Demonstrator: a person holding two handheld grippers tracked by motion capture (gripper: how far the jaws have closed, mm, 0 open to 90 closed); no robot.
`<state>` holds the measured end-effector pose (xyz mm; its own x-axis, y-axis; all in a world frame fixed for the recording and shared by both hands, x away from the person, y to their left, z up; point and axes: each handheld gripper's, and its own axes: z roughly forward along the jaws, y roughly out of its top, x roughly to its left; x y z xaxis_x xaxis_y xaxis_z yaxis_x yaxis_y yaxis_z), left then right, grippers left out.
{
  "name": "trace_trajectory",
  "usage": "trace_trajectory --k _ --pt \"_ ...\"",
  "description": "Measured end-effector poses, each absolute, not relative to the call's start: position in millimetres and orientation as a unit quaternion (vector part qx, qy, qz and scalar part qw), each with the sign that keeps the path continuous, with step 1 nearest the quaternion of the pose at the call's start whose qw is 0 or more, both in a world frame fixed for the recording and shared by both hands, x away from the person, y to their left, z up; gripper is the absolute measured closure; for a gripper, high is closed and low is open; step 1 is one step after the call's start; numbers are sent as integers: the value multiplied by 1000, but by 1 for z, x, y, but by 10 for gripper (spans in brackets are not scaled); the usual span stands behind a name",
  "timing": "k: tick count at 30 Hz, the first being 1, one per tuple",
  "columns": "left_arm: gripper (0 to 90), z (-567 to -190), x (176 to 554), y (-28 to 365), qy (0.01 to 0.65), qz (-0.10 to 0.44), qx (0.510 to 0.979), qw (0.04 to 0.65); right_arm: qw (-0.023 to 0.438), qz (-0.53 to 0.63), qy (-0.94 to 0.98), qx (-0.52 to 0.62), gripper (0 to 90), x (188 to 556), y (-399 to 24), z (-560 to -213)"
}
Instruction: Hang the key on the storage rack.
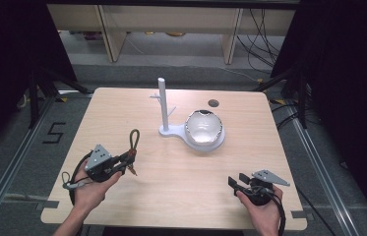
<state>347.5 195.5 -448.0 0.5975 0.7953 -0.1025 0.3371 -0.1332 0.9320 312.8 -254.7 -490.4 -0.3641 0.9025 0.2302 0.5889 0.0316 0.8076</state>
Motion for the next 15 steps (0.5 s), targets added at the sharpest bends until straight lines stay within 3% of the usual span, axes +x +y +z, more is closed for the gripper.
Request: trace_trajectory --k 15 --pt "779 -441 359 197 397 226 715 530 173 448 697 533 498 313 -255 -491"
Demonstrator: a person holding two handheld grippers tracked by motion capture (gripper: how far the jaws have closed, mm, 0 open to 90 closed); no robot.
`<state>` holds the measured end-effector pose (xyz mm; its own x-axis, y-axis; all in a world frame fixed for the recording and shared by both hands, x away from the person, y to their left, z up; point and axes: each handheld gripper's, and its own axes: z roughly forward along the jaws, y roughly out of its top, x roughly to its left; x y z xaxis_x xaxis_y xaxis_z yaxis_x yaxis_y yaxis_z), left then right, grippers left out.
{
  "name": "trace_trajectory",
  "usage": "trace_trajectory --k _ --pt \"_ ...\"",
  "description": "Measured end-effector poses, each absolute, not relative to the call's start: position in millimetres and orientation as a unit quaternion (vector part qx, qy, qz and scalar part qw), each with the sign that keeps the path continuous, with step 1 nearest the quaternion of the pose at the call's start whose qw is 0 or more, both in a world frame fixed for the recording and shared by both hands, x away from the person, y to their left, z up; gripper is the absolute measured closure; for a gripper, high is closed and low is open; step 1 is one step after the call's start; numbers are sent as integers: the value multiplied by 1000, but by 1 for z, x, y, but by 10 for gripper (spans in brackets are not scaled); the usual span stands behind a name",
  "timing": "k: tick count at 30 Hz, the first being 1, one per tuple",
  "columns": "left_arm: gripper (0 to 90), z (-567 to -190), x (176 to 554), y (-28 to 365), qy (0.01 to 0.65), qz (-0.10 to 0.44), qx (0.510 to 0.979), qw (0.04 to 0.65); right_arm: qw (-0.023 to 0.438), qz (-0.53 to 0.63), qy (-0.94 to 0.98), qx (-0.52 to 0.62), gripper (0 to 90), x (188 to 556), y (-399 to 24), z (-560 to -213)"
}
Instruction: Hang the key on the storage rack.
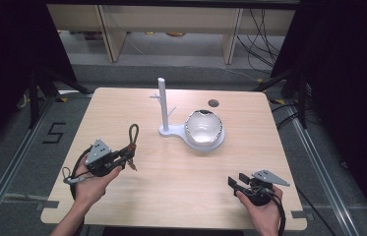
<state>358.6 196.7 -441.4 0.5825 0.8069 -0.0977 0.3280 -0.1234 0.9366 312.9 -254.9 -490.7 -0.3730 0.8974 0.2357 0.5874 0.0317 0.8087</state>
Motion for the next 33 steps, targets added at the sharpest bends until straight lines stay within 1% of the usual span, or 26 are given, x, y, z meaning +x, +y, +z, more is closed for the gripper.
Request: trace_trajectory --k 4,8,15,17,23,25,27,30,33 --pt "779 -440 362 197 399 227 712 531 172 448 697 533 498 313 -255 -491" --pt "779 -439 364 196 397 229 713 530 182 449 696 530 497 314 -256 -491" --pt "779 -435 369 194 396 232 715 527 174 457 694 529 496 313 -257 -491" --pt "779 -435 371 193 397 232 714 527 180 449 697 529 496 314 -257 -492" --pt "779 -434 376 191 397 232 715 528 161 455 686 545 495 311 -254 -491" --pt "779 -435 378 191 394 231 713 532 170 454 695 531 495 313 -256 -491" --pt "779 -434 379 192 396 234 715 527 164 451 691 541 495 311 -255 -491" --pt "779 -434 382 193 398 234 714 526 173 442 699 535 495 312 -255 -491" --pt "779 -435 386 192 400 233 713 526 168 446 698 535 494 312 -254 -491"
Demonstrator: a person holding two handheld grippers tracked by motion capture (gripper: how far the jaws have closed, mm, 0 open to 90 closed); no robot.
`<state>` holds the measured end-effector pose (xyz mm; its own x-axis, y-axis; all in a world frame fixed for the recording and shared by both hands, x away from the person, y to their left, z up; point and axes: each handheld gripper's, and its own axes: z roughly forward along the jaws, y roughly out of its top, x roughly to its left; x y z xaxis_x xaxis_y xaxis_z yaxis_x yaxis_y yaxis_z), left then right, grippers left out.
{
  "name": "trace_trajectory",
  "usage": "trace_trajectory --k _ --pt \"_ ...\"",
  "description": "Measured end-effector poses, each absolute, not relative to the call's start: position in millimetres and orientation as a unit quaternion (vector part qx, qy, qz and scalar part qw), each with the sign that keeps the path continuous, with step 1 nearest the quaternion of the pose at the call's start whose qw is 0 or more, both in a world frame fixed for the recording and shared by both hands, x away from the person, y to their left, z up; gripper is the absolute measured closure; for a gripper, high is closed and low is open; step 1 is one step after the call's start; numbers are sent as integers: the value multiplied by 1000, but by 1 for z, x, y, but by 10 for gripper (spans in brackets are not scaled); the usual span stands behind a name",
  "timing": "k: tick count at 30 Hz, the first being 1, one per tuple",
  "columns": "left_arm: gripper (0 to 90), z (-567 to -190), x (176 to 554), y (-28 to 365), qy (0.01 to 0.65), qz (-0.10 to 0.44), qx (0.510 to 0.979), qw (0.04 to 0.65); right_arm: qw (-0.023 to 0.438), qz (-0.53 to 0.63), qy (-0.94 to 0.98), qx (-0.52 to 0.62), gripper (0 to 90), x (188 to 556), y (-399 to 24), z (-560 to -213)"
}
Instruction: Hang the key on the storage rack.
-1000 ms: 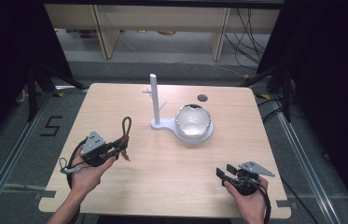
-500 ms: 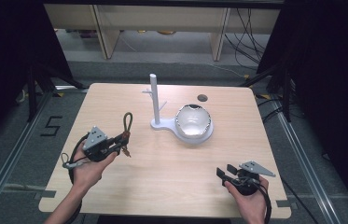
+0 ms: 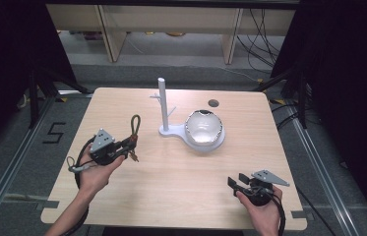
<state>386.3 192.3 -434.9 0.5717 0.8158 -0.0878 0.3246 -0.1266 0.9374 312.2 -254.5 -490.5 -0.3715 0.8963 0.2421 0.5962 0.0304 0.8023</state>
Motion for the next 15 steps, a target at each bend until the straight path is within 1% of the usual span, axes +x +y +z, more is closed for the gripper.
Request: trace_trajectory --k 2,4,6,9,15 --pt "779 -435 388 192 402 235 714 523 176 441 701 532 494 312 -255 -490" --pt "779 -435 390 192 403 236 715 520 167 445 697 537 494 312 -254 -491" --pt "779 -436 392 191 404 236 715 519 179 441 702 529 494 313 -255 -491" --pt "779 -437 395 191 406 238 713 520 161 449 691 544 494 312 -252 -492" --pt "779 -435 401 189 405 240 714 518 162 448 692 543 493 312 -253 -492"
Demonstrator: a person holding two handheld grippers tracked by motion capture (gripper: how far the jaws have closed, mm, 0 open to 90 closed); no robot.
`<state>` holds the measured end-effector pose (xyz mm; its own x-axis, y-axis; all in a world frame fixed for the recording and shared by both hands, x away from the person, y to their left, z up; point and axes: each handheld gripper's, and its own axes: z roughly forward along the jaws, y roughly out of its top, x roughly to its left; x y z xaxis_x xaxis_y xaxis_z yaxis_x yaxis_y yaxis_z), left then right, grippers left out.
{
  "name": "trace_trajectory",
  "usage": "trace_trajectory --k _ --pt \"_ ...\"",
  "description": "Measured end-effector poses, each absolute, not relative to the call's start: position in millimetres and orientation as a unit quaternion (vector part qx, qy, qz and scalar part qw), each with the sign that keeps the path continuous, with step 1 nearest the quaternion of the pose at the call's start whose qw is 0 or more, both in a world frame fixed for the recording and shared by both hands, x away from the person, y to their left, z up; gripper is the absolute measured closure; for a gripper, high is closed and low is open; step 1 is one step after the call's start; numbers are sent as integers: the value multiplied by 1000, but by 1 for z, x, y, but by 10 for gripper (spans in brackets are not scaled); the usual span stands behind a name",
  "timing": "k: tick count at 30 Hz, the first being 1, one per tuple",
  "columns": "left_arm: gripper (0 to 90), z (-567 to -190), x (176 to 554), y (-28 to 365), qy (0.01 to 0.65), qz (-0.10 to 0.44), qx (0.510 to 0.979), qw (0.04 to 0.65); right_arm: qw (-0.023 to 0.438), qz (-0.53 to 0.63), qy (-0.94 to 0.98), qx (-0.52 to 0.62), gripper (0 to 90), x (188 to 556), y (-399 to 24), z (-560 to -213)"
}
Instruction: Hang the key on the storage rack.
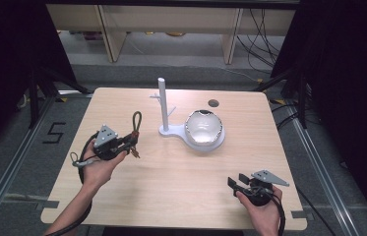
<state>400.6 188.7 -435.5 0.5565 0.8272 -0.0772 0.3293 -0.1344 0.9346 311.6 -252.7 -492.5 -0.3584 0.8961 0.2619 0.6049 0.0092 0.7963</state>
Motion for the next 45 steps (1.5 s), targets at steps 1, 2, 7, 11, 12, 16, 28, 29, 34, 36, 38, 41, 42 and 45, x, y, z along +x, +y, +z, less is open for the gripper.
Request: trace_trajectory --k 1,2,7,11,12,16,28,29,34,36,38,41,42,45 --pt "779 -435 402 188 405 240 714 519 163 448 692 542 493 312 -253 -493" --pt "779 -434 402 188 407 243 714 515 163 449 691 542 493 312 -253 -493" --pt "779 -434 408 186 407 248 715 512 166 447 694 539 493 312 -253 -493" --pt "779 -434 412 186 409 253 716 506 163 449 691 543 493 312 -253 -493" --pt "779 -434 413 186 410 254 715 506 163 449 691 543 493 312 -253 -493" --pt "779 -432 416 187 412 255 715 504 160 448 691 544 493 311 -252 -492" --pt "779 -429 426 185 415 267 715 495 159 451 688 546 492 312 -251 -493" --pt "779 -428 427 185 414 269 715 495 159 451 688 546 492 312 -251 -493" --pt "779 -428 432 184 415 273 716 490 159 451 688 546 492 312 -251 -493" --pt "779 -427 434 183 417 273 715 491 159 451 688 546 492 312 -250 -493" --pt "779 -427 435 183 417 274 715 490 171 447 696 535 492 313 -253 -493" --pt "779 -427 438 182 418 275 716 486 175 446 698 532 492 313 -253 -493" --pt "779 -427 439 182 417 275 716 488 175 446 698 532 492 313 -253 -493" --pt "779 -427 441 181 419 277 716 485 158 451 688 546 492 312 -250 -493"
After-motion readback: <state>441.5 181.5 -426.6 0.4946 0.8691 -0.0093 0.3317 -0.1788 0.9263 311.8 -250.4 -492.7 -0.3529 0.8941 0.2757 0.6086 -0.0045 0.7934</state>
